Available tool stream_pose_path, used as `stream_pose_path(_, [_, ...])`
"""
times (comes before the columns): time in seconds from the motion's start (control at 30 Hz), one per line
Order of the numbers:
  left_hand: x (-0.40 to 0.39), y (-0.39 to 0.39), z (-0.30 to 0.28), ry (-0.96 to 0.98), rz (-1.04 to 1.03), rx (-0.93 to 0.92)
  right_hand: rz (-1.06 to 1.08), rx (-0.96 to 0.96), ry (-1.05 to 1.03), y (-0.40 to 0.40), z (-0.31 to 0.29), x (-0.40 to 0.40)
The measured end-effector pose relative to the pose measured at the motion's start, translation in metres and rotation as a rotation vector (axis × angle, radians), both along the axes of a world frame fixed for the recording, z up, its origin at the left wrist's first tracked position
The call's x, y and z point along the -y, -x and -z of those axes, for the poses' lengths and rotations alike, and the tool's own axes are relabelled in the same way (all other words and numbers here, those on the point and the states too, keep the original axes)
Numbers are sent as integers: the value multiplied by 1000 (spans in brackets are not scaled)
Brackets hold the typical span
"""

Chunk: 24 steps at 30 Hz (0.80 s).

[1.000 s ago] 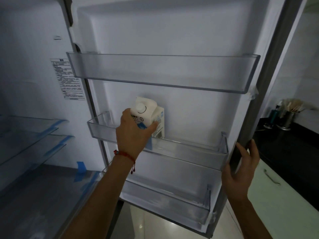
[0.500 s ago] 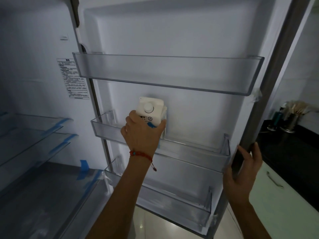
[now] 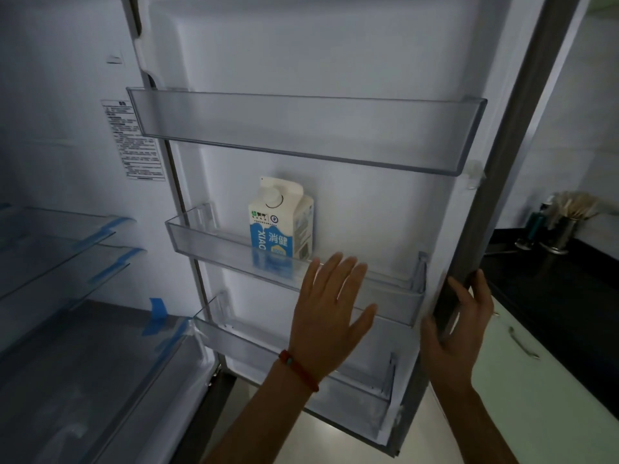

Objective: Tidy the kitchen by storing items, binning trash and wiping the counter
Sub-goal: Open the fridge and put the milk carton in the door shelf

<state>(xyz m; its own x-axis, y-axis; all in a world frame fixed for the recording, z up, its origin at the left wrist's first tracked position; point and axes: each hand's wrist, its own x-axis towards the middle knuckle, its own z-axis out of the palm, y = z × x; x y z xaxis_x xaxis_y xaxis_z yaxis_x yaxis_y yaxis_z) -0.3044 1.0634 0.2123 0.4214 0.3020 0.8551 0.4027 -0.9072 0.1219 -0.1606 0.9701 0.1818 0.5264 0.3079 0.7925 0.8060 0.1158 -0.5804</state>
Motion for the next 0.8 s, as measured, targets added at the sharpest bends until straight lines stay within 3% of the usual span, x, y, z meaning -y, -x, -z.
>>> stream_pose_path(0.4, [8, 42, -4, 59, 67, 15, -2, -99, -148, 9, -10, 16])
stream_pose_path(0.8, [22, 162, -6, 125, 151, 34, -69, -72, -247, 125, -30, 53])
